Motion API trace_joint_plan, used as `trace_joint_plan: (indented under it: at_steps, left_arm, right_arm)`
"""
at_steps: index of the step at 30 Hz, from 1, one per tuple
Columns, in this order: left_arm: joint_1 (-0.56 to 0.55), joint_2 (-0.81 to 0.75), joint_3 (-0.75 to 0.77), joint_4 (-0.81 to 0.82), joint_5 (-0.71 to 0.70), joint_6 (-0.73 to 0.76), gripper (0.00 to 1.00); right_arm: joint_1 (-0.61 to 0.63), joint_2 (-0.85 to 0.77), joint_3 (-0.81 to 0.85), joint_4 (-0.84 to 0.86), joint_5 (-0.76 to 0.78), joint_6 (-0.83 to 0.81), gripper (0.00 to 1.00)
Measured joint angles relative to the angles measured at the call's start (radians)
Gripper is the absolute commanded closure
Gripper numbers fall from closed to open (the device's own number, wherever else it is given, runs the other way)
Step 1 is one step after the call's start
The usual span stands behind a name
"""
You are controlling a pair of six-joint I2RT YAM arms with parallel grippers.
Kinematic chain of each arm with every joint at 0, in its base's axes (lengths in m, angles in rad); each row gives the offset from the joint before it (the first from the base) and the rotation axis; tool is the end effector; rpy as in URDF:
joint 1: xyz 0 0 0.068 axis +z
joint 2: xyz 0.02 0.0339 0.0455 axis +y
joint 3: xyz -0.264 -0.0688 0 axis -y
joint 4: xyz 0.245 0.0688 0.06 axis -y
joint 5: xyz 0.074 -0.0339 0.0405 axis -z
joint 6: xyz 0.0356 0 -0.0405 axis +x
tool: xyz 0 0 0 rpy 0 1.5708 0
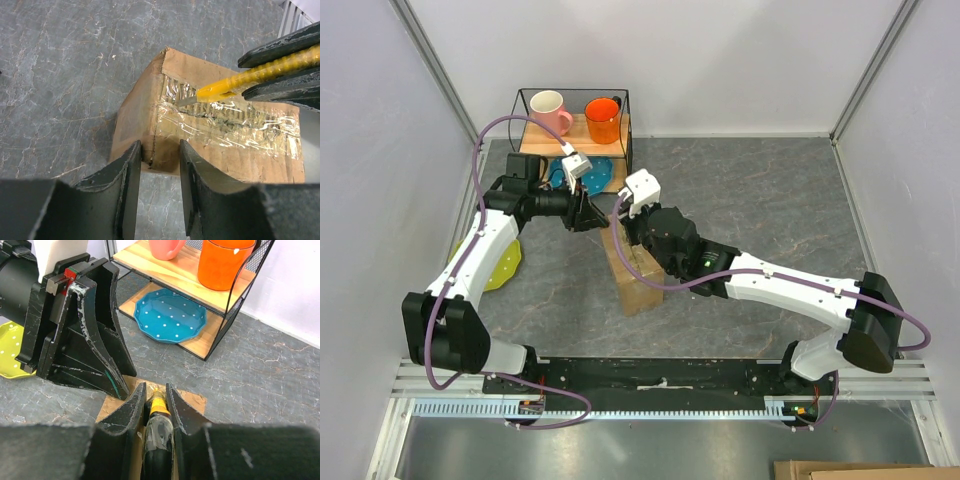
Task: Unpack the express box
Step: Cut the express box at the center of the board.
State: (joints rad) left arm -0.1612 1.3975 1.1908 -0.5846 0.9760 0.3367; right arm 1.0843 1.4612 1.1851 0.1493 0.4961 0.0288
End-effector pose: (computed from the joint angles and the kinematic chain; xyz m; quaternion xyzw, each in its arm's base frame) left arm 0.2841 -0.0761 0.3152 0.3740 0.7480 -0.4026 0.3723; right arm 0.1775 0.2994 0.3535 -0.2262 0.7102 0.1820 0.6413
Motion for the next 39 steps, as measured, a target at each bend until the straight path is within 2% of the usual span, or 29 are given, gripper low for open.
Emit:
trace_joint_plan:
  at_steps: [15,21,25,34,39]
  left_arm:
    - [-0.011,0.000,-0.003,0.016,-0.018,-0.002,0.60]
    - [-0.025,0.000,-0.003,0.033,-0.036,-0.024,0.70]
    - [-0.046,0.001,-0.003,0.051,-0.065,-0.057,0.82]
    - [-0.095,0.003,-0.003,0.060,-0.100,-0.098,0.98]
    - [-0.117,0.004,-0.003,0.060,-0.110,-0.109,0.98]
  right_arm:
    - [0.000,0.060,0.032,-0.006,0.032,0.022,1.00]
    - [0.000,0.060,0.047,-0.045,0.053,0.045,1.00]
    - [0.002,0.055,0.064,-0.096,0.072,0.071,1.00]
    - [0.033,0.021,0.074,-0.206,0.139,0.151,1.00]
    - [0.053,0.000,0.073,-0.257,0.174,0.190,1.00]
